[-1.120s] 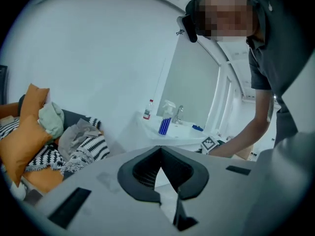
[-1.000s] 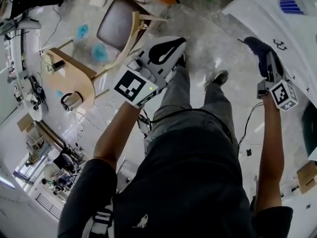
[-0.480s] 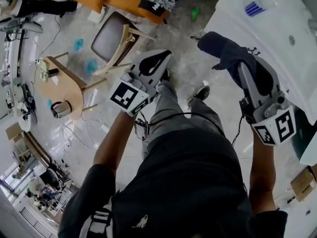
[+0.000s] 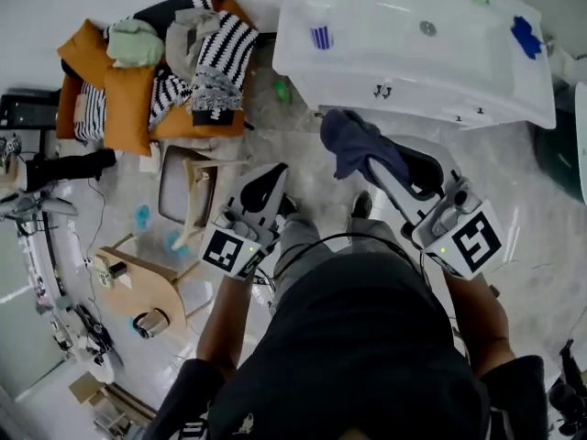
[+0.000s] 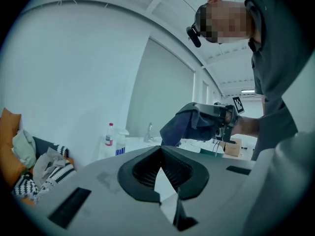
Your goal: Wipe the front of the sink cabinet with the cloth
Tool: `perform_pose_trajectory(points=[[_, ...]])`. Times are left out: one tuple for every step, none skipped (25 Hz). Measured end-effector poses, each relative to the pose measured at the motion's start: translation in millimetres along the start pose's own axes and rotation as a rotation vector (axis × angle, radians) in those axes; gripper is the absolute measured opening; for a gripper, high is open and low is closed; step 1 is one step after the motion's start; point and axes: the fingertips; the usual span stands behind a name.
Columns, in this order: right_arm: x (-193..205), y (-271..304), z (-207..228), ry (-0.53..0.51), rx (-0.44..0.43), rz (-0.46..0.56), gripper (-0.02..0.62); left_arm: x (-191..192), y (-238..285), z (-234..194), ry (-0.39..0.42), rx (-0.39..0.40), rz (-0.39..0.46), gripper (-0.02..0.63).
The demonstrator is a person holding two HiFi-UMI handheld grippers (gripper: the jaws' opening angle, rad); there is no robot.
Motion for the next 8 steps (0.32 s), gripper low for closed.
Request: perform_pose_trajectory(points=[[-1, -7, 3, 0.001, 0.02, 0.006, 0.077, -8, 6, 8, 0.0, 0.026, 0.016, 0.005], [-1, -10, 4, 0.0, 0.035, 0.007, 0.077, -12, 10, 14, -0.003, 0.047, 0.027, 0.005], [0, -11, 5, 0.001, 0.044, 0.004, 0.077, -13, 10, 17, -0.007, 0.06, 0.029, 0.005], [3, -8, 4, 0.004, 0.047, 0.0, 0.078, -11, 8, 19, -0.013, 0.068, 0.026, 0.005], [6, -3, 2, 0.011, 0.048, -0.002, 0.077, -8, 4, 19, -0.02, 0.073, 0.019, 0.005], [11, 2, -1, 0.019, 0.047, -0.003, 0.077, -3, -1, 18, -0.028, 0.078, 0.012, 0.005], [15, 8, -4, 0.026, 0.048, -0.003, 0.077, 1, -6, 17, -0.036, 0.083, 0.004, 0.005], [19, 14, -7, 0.034, 0.049, -0.003, 0.077, 6, -11, 15, -0.043, 0.09, -0.003, 0.005]])
Point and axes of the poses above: the fingertips, and each gripper's own axes: y forward along the fingers, z to its right, x out of its underside, and after that the axes turned 11 degrees about y, right-handed
